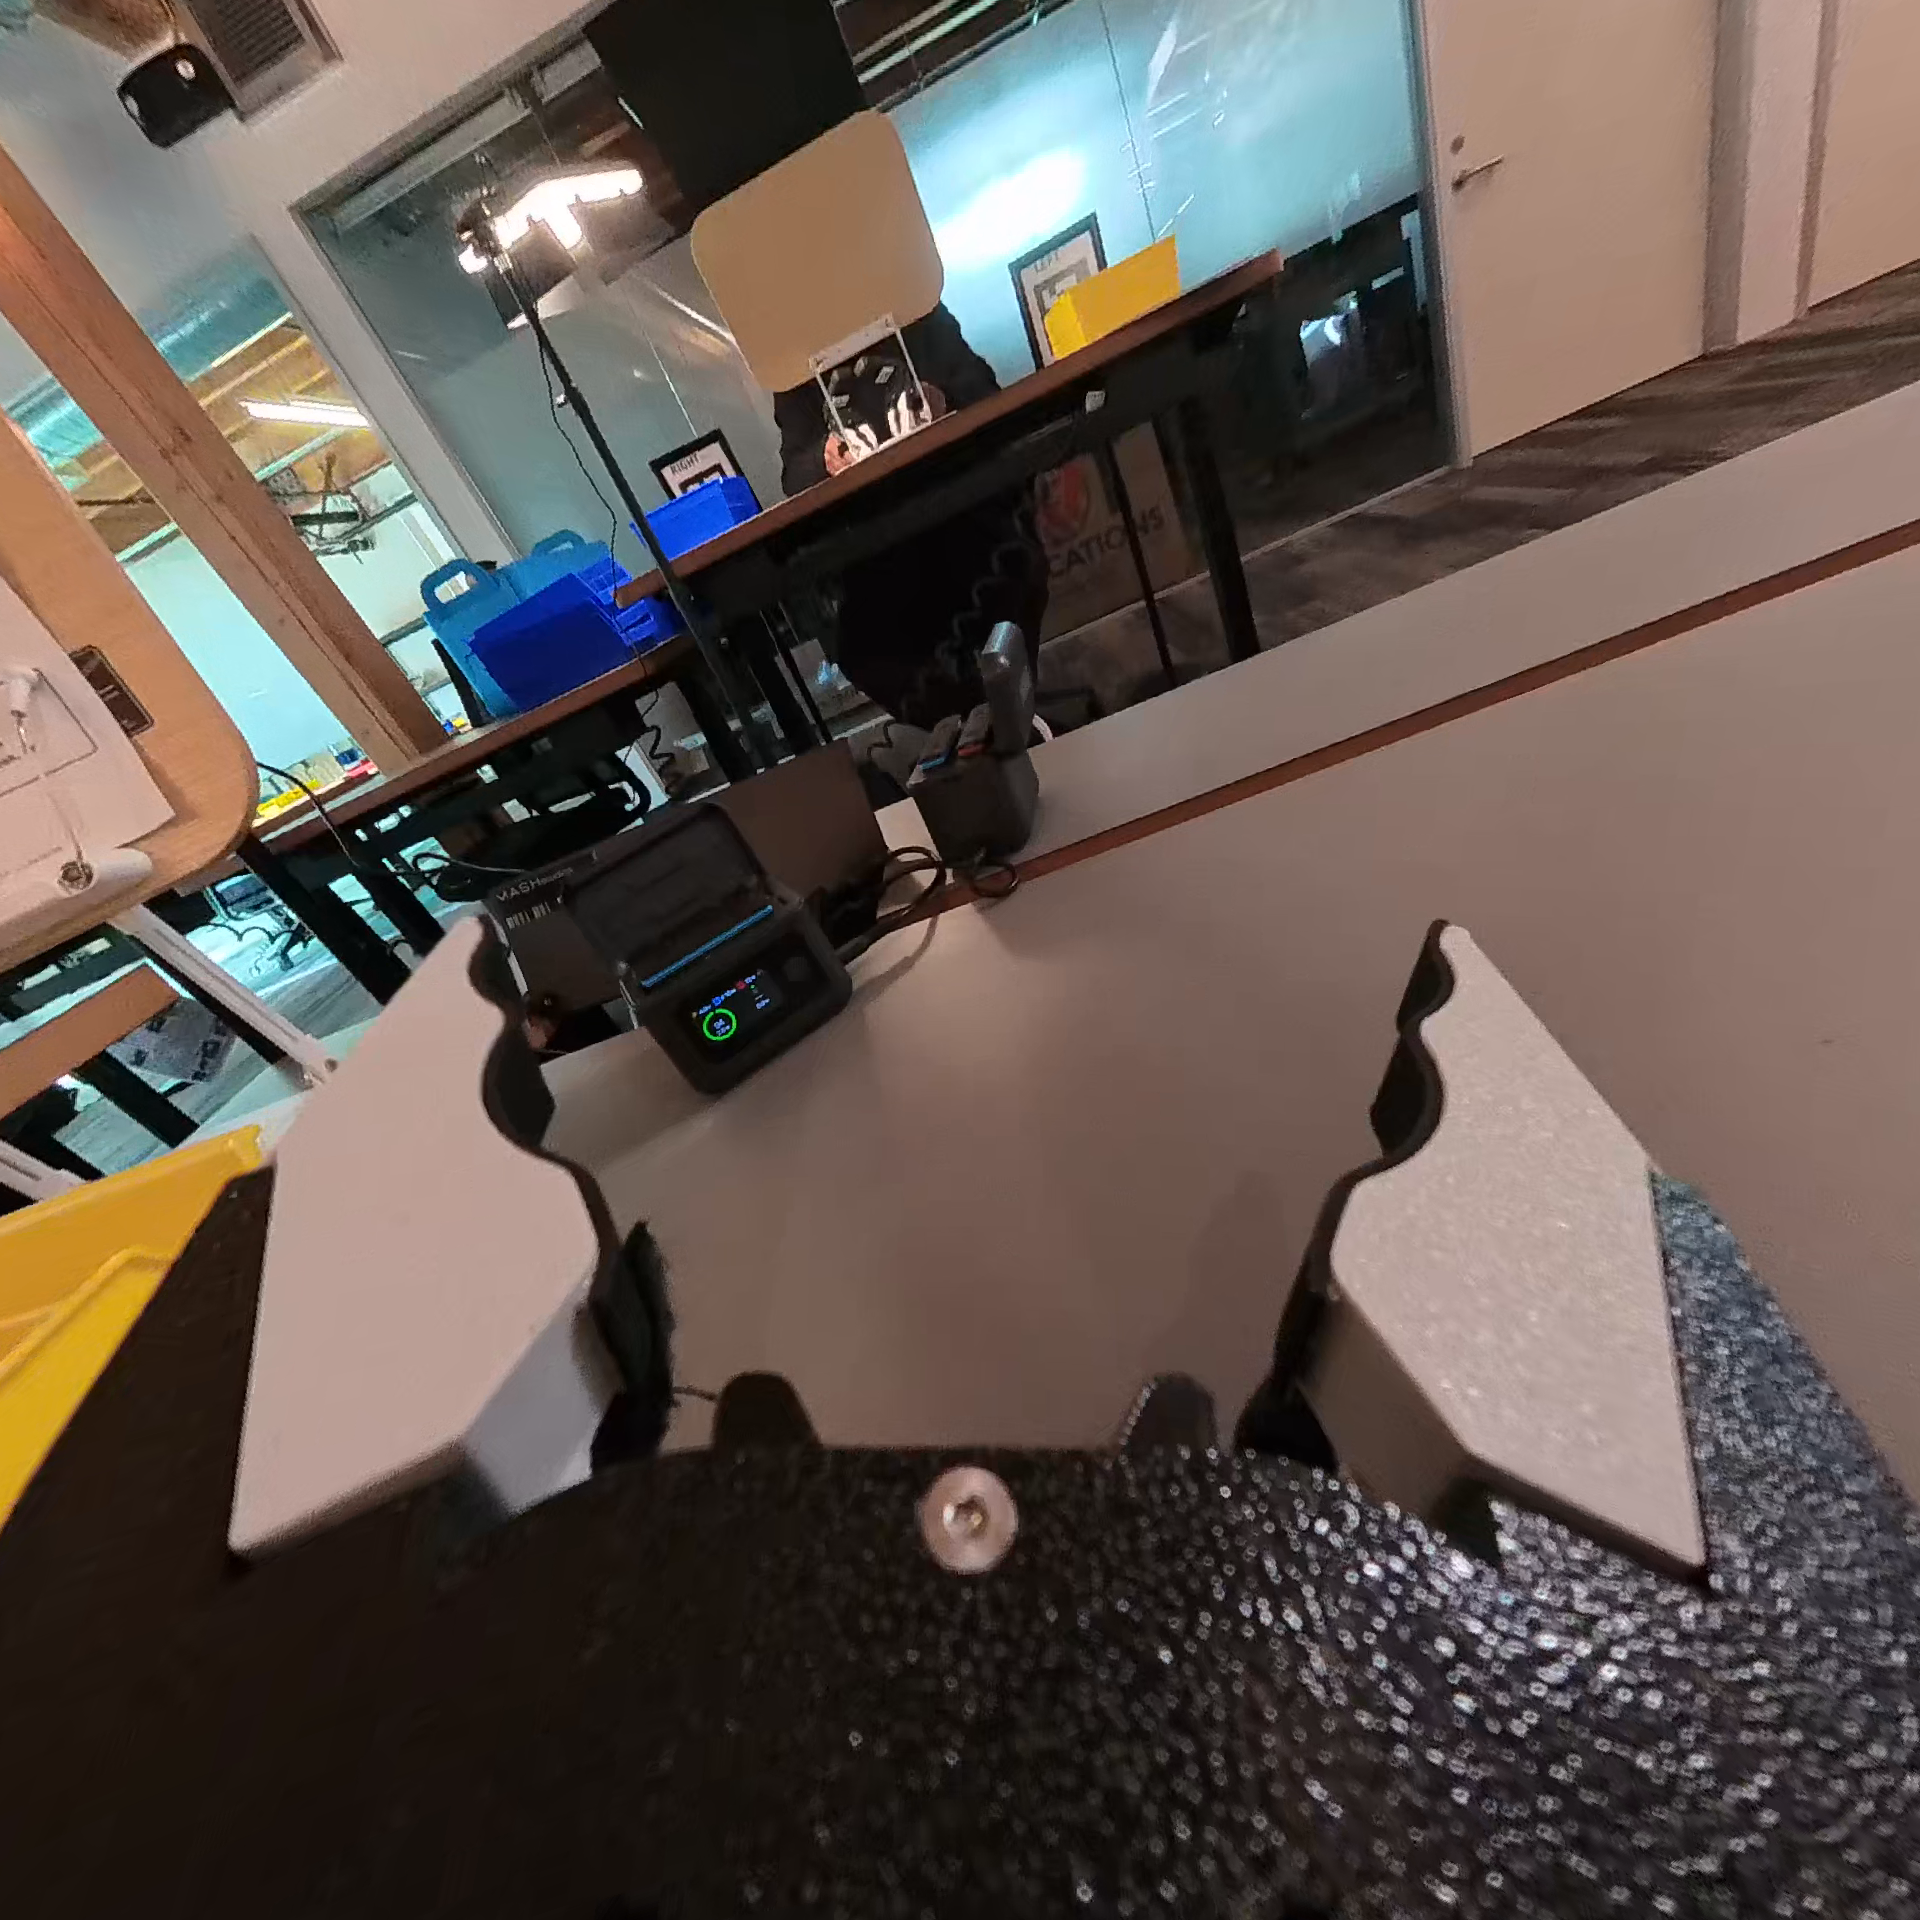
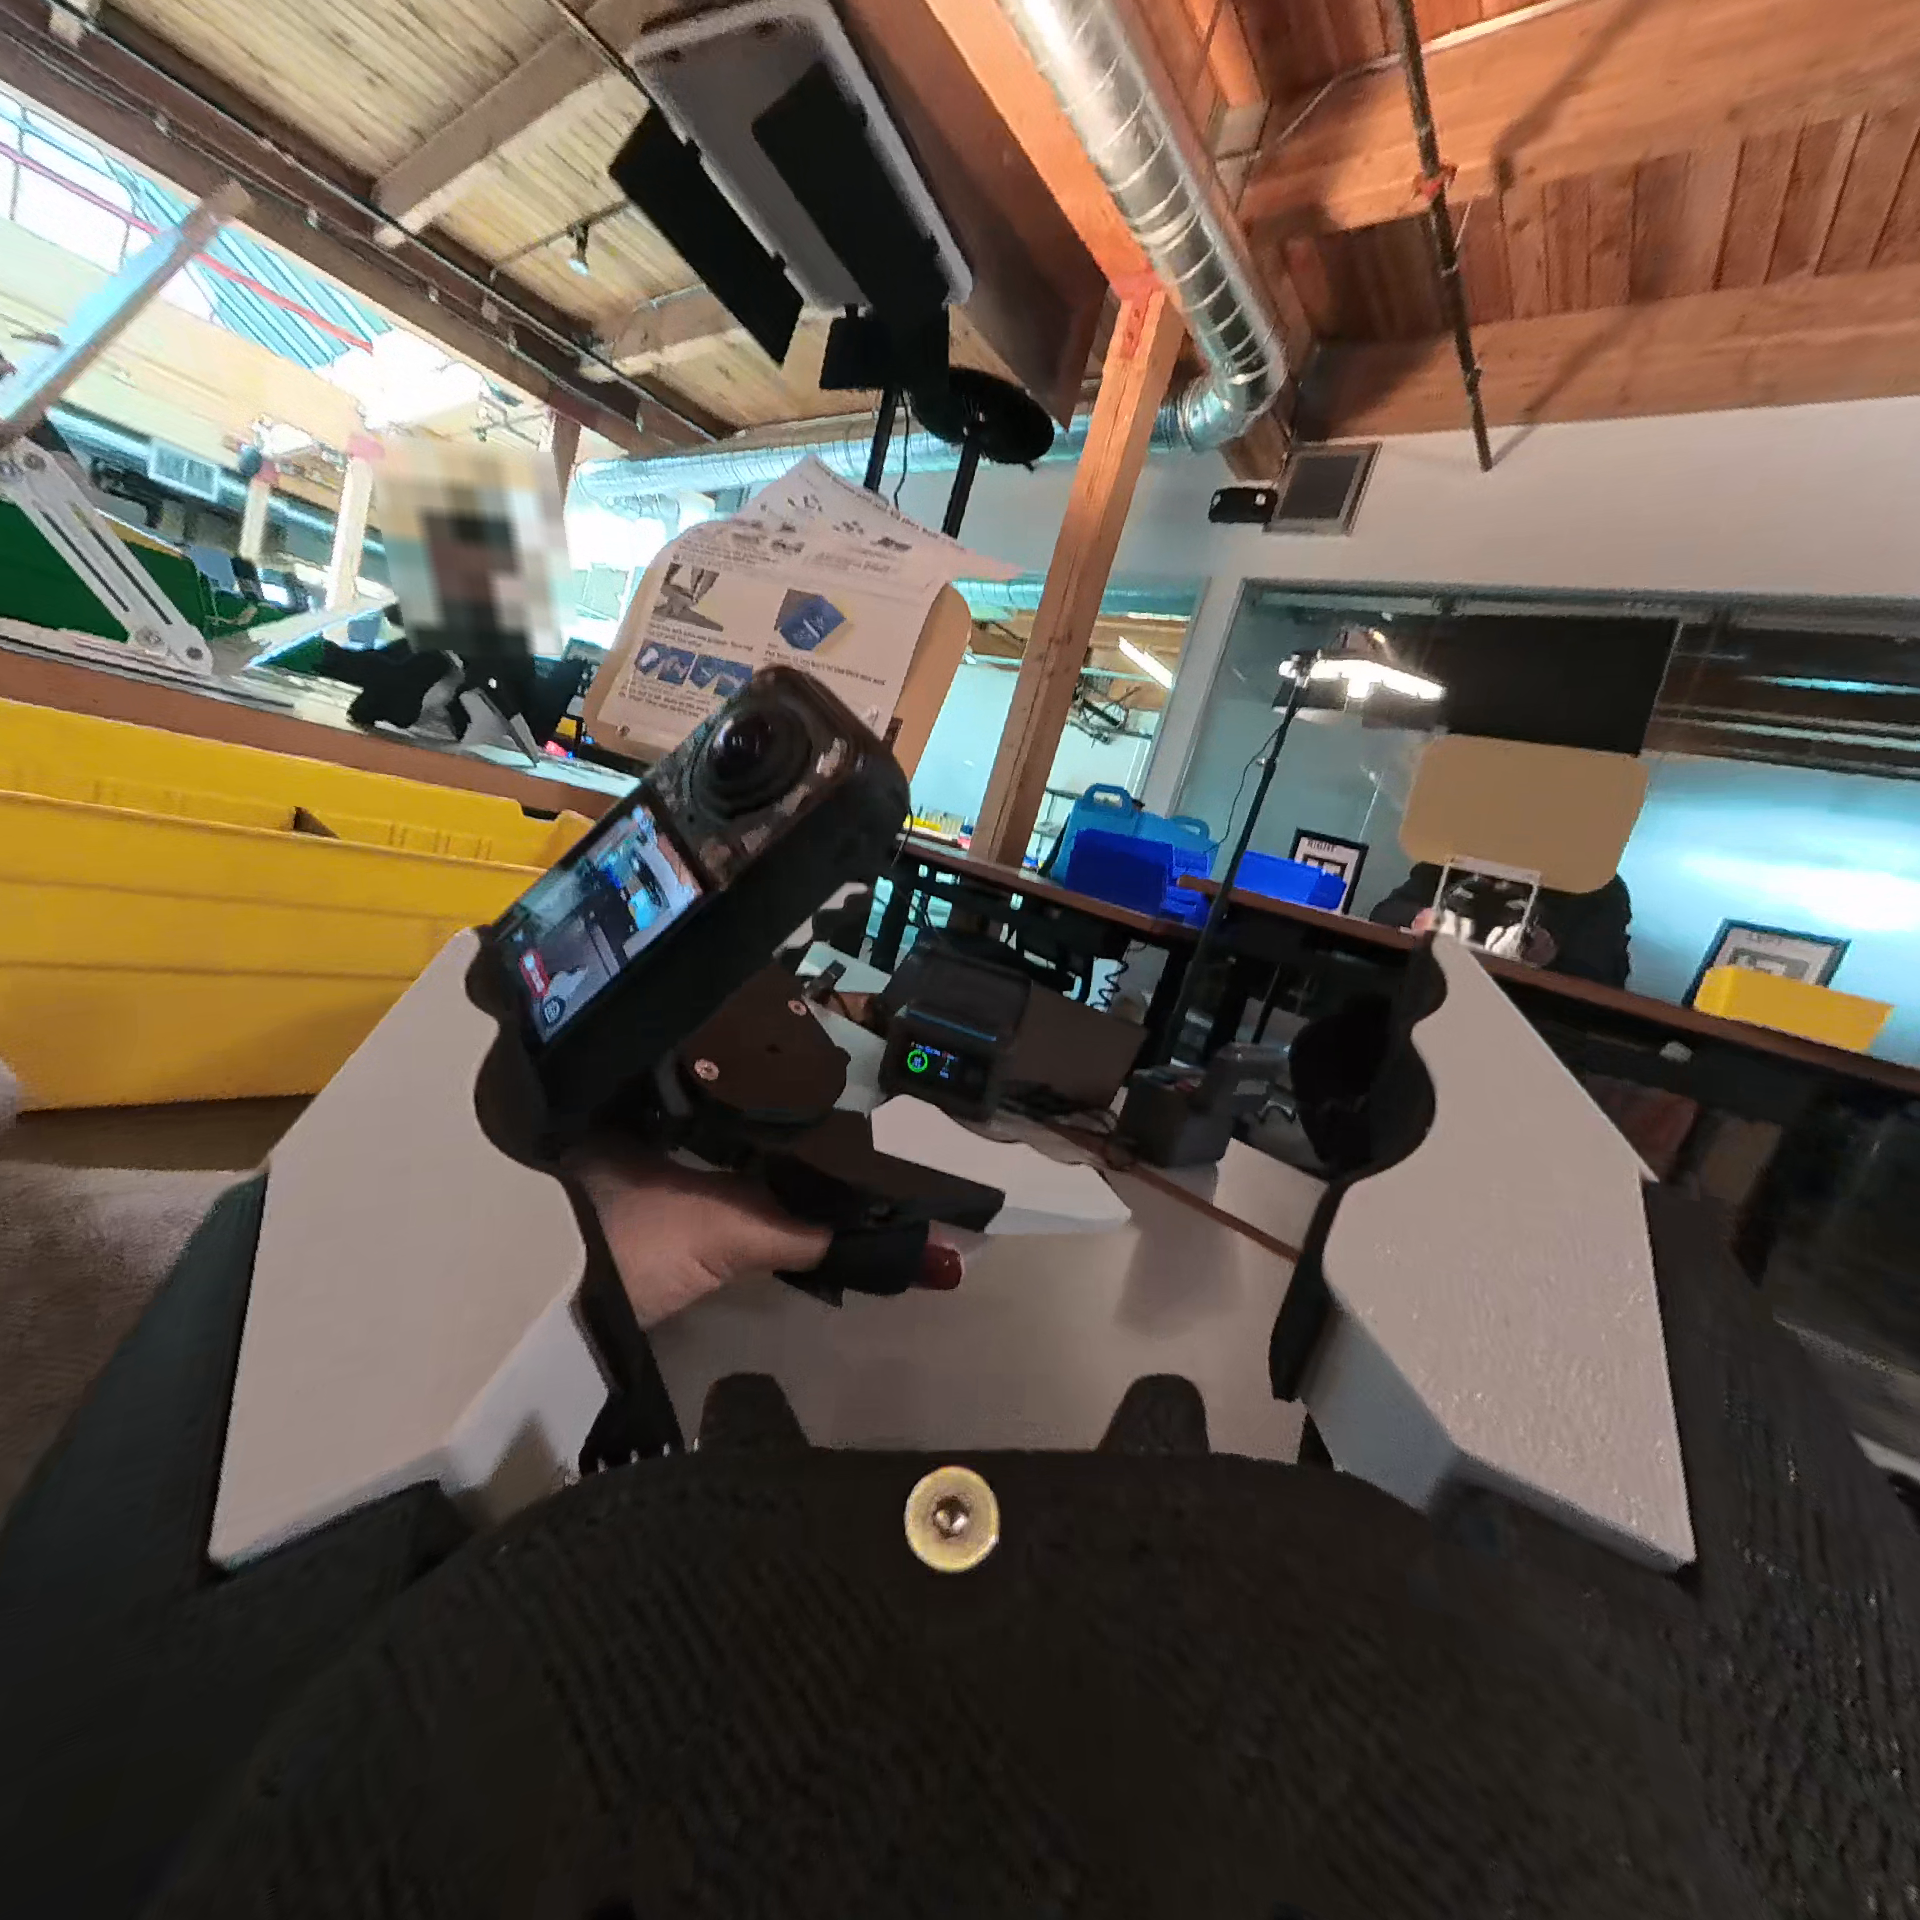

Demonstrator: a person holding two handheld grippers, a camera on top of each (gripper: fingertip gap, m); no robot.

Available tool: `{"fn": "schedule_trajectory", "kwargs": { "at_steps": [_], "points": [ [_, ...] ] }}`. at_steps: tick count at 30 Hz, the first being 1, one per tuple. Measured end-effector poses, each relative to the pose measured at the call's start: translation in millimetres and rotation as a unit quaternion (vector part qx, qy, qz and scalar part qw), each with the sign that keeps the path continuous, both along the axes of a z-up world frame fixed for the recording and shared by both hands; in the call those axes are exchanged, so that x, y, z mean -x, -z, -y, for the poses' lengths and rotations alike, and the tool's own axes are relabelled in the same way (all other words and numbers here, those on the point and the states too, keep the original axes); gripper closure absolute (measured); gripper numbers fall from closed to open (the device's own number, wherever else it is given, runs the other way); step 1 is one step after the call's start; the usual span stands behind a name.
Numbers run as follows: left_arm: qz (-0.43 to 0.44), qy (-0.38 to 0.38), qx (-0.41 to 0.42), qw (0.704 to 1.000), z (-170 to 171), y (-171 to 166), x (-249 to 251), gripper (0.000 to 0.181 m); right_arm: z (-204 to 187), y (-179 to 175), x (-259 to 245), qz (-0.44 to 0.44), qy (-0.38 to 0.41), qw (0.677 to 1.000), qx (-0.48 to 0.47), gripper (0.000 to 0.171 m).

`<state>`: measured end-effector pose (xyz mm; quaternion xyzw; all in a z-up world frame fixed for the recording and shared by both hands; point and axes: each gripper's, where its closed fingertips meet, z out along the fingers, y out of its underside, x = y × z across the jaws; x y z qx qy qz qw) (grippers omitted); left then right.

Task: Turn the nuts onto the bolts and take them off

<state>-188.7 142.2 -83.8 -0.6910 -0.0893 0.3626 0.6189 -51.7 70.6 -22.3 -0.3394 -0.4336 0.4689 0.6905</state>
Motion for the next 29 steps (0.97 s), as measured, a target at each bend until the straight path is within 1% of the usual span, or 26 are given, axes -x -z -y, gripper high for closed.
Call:
{"fn": "schedule_trajectory", "kwargs": {
  "at_steps": [6, 13, 15, 17, 19, 22, 26, 29],
  "points": [
    [-0.014, 0.002, 0.014, 1.0, -1, 2, -4, 0.022, 4, 15, 13, 0.038, -0.003, 0.999, -0.006, 0.011],
    [-0.019, 0.003, 0.018, 1.0, -1, 2, -6, 0.022, 4, 23, 19, 0.059, 0.004, 0.998, -0.011, 0.011],
    [-0.023, -0.012, 0.016, 1.0, 1, 1, -2, 0.022, 4, 24, 19, 0.062, 0.004, 0.998, -0.007, 0.011],
    [-0.034, -0.043, 0.002, 0.998, 11, -5, 7, 0.023, 4, 25, 19, 0.064, 0.001, 0.998, -0.006, 0.011],
    [-0.054, -0.055, -0.008, 0.997, 15, -14, 9, 0.023, 6, 26, 20, 0.067, -0.008, 0.998, 0.001, 0.011],
    [-0.088, -0.056, -0.008, 0.995, 15, -22, 5, 0.023, 6, 30, 21, 0.075, -0.027, 0.997, 0.023, 0.01],
    [-0.096, -0.053, 0.007, 0.994, 10, -21, 4, 0.022, 3, 31, 20, 0.076, -0.026, 0.996, 0.034, 0.01],
    [-0.124, -0.048, 0.014, 0.991, 10, -27, -1, 0.022, 4, 31, 18, 0.079, -0.036, 0.995, 0.046, 0.01]
  ]
}}
